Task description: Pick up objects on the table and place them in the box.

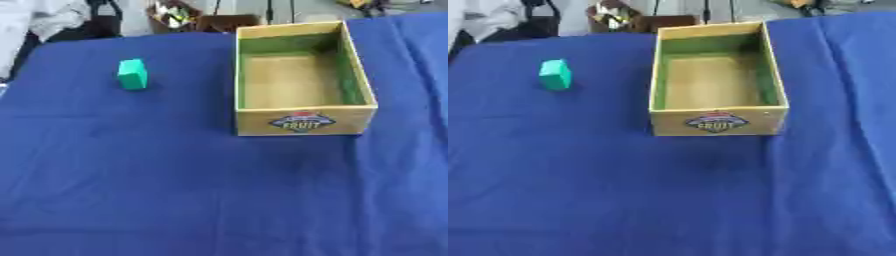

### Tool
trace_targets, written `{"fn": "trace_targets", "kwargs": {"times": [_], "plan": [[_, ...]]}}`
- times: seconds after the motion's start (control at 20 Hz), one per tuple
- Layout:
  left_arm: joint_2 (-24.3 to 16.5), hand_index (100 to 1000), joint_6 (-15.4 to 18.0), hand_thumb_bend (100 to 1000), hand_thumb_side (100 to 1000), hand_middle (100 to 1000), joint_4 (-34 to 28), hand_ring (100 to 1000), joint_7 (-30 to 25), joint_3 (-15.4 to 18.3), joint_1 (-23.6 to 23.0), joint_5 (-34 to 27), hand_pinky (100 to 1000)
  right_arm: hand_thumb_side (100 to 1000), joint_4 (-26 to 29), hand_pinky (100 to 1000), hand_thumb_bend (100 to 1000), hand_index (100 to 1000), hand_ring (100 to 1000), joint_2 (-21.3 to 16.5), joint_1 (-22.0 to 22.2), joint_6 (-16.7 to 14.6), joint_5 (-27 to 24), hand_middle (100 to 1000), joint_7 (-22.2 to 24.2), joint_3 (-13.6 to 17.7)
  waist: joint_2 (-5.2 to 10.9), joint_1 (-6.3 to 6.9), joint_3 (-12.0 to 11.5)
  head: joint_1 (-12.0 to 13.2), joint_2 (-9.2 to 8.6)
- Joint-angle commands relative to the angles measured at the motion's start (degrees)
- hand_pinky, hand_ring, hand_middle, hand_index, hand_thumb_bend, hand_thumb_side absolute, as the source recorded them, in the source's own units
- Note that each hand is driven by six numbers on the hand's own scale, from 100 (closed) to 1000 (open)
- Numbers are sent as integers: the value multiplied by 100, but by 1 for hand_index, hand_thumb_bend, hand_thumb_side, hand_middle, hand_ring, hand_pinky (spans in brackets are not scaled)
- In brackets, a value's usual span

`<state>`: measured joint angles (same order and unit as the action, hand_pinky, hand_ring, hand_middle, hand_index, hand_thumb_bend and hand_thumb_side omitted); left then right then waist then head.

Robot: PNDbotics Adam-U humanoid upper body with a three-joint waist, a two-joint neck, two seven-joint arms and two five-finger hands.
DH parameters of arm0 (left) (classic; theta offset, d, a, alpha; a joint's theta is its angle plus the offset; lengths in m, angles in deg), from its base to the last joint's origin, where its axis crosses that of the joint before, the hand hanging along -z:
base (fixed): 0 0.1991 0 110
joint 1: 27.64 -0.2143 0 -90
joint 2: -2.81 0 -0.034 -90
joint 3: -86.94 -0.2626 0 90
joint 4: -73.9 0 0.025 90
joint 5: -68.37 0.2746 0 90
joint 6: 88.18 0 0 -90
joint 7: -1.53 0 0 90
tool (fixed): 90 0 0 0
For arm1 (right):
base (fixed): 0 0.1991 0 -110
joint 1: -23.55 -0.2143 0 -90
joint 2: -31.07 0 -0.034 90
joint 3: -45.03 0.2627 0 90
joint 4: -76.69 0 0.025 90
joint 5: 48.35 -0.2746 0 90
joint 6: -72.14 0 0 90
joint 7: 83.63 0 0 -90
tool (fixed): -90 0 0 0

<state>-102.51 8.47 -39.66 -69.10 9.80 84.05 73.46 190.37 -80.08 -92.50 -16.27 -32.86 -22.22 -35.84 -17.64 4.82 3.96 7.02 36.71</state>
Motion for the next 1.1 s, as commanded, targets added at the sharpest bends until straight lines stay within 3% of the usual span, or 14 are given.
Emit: {"fn": "trace_targets", "kwargs": {"times": [0.05,0.4,0.65,0.75,0.8,0.9,1.1], "plan": [[-250,864,-112,174,1000,729,-103,812,-86,-14,82,117,574,1000,92,803,100,801,869,-74,37,153,114,832,195,49,75,-23,1,11,-63],[-421,862,-466,171,1000,732,-87,814,-306,-60,74,349,573,1000,92,800,100,803,865,-79,212,211,214,830,314,65,46,-23,1,39,61],[-708,820,-780,333,1000,735,91,787,-658,-133,104,651,567,1000,92,795,100,803,860,-89,231,151,214,828,334,68,30,-21,4,108,100],[-921,849,-885,422,1000,730,241,775,-881,-184,184,834,574,1000,92,794,100,803,859,-102,243,136,213,827,328,71,25,-19,6,122,95],[-1039,914,-882,482,1000,739,309,782,-1015,-222,243,942,593,1000,92,793,100,802,857,-109,251,134,214,825,325,72,22,-16,9,120,82],[-1296,993,-912,510,1000,752,523,789,-1356,-323,413,1159,606,1000,92,792,100,803,855,-123,274,140,213,823,315,74,14,-10,15,107,46],[-1711,974,-887,554,1000,814,1013,834,-2179,-594,892,1692,659,1000,92,791,100,805,850,-160,313,159,213,818,304,68,-2,9,31,61,-32]]}}
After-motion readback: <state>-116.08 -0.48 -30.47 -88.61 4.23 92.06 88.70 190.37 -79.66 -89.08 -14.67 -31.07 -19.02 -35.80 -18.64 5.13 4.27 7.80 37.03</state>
